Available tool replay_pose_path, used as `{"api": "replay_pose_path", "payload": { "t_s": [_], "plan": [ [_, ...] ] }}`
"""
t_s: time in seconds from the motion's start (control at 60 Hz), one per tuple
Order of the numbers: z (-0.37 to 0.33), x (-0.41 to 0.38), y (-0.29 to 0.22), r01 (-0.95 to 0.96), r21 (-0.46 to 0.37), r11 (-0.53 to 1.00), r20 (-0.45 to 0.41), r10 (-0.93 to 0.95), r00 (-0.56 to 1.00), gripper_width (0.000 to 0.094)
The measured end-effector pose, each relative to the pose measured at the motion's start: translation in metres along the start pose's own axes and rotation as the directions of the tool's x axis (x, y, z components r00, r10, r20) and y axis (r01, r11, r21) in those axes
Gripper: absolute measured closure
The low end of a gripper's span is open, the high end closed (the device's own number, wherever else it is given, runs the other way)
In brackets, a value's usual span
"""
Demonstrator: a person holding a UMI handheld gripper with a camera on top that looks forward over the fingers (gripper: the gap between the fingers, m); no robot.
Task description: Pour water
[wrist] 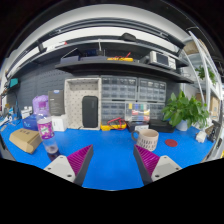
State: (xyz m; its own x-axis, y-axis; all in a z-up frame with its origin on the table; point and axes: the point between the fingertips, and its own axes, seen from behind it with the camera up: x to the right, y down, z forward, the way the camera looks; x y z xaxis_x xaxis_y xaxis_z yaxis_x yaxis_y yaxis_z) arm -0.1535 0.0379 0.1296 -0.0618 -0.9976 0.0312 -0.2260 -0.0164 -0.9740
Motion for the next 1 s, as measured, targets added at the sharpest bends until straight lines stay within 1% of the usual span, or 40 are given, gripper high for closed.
{"api": "replay_pose_path", "payload": {
  "t_s": [0.083, 0.267, 0.367, 0.5, 0.6, 0.717, 0.917, 1.0],
  "plan": [
    [-0.008, -0.025, 0.007, 0.014, -0.007, 1.0, 0.051, -0.013, 0.999, 0.0108],
    [-0.019, -0.112, 0.027, 0.013, -0.029, 0.999, 0.208, -0.006, 0.978, 0.0096],
    [-0.015, -0.149, 0.029, 0.026, -0.038, 0.999, 0.252, -0.016, 0.968, 0.0086],
    [0.001, -0.189, 0.017, 0.023, -0.02, 1.0, 0.293, -0.016, 0.956, 0.0087],
    [0.016, -0.214, 0.009, 0.021, -0.011, 1.0, 0.315, -0.017, 0.949, 0.0087],
    [0.036, -0.232, 0.003, 0.014, -0.01, 1.0, 0.318, -0.01, 0.948, 0.009],
    [0.073, -0.248, -0.002, -0.004, -0.003, 1.0, 0.294, 0.004, 0.956, 0.0092],
    [0.086, -0.254, -0.002, -0.01, 0.014, 1.0, 0.286, 0.005, 0.958, 0.0103]
  ]
}}
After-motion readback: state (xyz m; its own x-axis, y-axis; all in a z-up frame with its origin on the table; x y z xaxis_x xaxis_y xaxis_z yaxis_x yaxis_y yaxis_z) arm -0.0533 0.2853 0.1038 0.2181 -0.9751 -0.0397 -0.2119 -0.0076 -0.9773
